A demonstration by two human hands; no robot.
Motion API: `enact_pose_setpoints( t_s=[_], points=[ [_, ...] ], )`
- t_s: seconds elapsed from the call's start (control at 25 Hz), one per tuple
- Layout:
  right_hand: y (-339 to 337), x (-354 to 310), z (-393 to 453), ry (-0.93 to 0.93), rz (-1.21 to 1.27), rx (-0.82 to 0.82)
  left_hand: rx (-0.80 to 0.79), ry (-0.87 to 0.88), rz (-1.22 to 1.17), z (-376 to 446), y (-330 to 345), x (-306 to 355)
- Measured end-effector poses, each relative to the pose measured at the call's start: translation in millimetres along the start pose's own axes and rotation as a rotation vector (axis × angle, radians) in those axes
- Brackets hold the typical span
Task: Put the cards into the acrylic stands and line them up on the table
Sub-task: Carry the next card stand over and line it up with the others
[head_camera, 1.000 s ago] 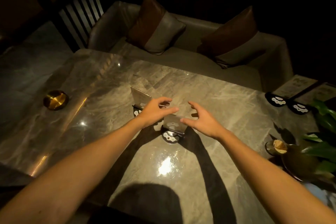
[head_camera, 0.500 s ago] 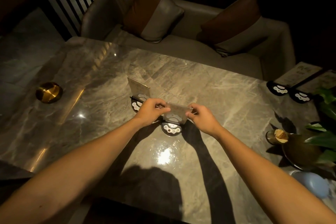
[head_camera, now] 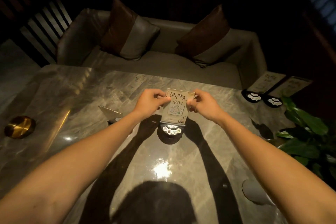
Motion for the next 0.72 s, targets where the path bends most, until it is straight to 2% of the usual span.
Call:
enact_pose_setpoints(
  t_s=[0.16, 0.36, 0.56, 0.72],
  points=[
    [-65.2, -3.1, 18.1, -0.014, -0.099, 0.031, -0.046, 0.070, 0.035, 47.1, 23.0, 44.3],
    [-152.3, 25.6, 55.2, 0.017, -0.240, 0.109, -0.104, 0.127, 0.076, 121.1, 73.3, 85.1],
    [-217.2, 63.7, 85.2, -0.017, -0.304, 0.156, -0.109, 0.128, 0.048, 192.2, 132.8, 100.7],
    [-258.5, 101.7, 106.9, 0.017, -0.388, 0.132, -0.132, 0.131, 0.017, 239.8, 181.6, 101.8]
  ],
)
Point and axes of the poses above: each hand's wrist, its own z-axis towards the middle knuckle, its own y-axis out of the palm, x = y × z, the point moved 2 cm from there along z, towards the middle knuckle, and after that the axes turned 4 degrees about -x, right-handed, at the moved point
